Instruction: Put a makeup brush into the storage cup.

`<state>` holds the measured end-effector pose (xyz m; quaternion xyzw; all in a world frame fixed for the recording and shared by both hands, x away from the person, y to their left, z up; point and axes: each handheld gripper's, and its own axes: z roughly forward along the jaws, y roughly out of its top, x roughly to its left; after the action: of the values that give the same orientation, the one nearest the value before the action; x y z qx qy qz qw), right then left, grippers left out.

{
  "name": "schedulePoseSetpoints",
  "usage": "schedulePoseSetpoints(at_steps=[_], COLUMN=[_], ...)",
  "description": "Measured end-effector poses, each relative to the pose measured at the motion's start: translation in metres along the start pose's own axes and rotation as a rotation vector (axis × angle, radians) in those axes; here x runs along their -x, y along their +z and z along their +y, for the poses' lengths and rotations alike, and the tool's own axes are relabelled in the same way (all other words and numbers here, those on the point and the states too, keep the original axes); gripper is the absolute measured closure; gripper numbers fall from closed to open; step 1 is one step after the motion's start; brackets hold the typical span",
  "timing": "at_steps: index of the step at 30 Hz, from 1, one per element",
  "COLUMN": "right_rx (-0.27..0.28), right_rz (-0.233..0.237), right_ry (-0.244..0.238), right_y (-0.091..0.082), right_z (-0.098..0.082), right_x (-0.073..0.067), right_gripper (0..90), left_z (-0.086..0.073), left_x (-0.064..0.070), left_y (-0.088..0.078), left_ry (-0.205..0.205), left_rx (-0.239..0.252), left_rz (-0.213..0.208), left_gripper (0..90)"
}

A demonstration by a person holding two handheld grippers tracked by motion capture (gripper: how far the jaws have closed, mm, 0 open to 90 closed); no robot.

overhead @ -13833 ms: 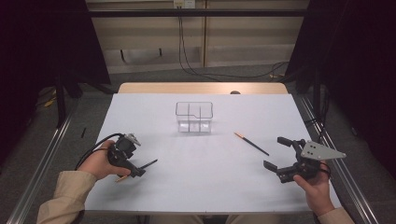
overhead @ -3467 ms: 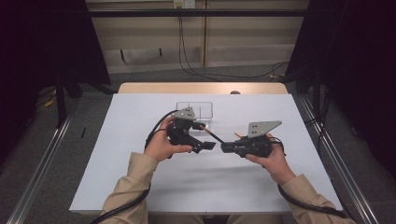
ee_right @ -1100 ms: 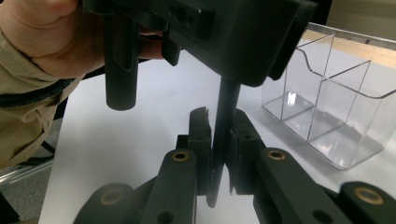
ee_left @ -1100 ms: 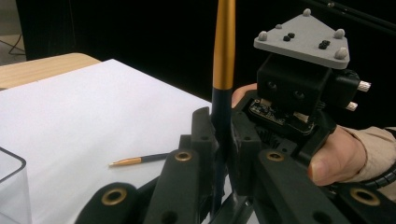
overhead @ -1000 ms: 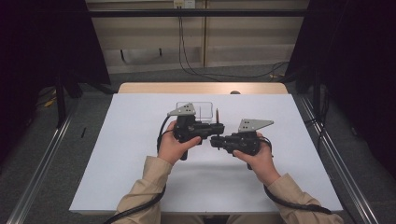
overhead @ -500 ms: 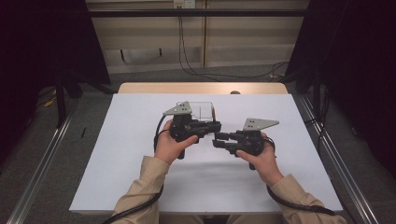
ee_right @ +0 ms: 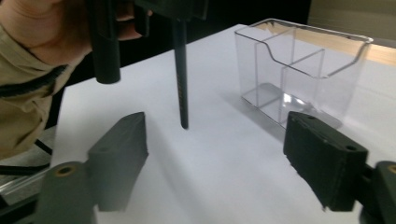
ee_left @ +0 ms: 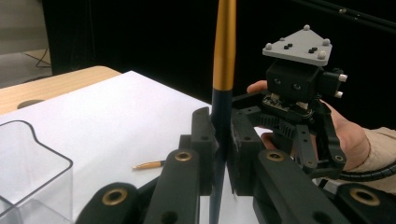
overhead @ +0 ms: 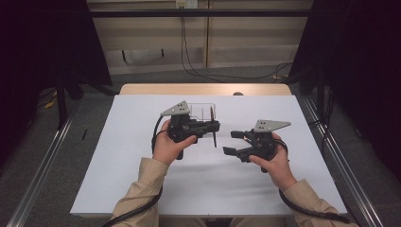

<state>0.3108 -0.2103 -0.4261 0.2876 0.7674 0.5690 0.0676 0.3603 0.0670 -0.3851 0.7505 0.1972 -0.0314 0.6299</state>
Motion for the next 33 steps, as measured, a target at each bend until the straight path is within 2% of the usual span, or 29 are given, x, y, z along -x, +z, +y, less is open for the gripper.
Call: schedulePoseSetpoints(at_steps=[10,13,18,26,33], right_rx=[-0.015,-0.014,-0.012,-0.043,-0.030], right_rz=[-0.040,-0.046,-0.014,-0.028,-0.049], right_ry=[-0.050,-0.050,-0.065,-0.084,-0.071], right_y=[-0.014,-0.018,-0.026,-0.035,-0.047], right_z=[-0.005,-0.007,-0.008,-0.014,-0.020], right_x=[0.003,0.004,0.005,0.005,0.009], right_gripper=[9.5,8.4,3.6,3.3,3.3], left_z=[0.000,-0.001,-0.001,-0.001,-0.001], left_x=[0.000,0.000,0.000,-0.001,-0.001], left_y=[-0.001,-0.001,-0.001,-0.003,-0.004], left_ry=[0.013,0.015,0.015,0.021,0.025], left_rx=[0.004,0.003,0.000,0.002,0.000], left_rz=[0.014,0.015,0.019,0.028,0.033], left_gripper=[83.0,83.0,83.0,83.1,83.0])
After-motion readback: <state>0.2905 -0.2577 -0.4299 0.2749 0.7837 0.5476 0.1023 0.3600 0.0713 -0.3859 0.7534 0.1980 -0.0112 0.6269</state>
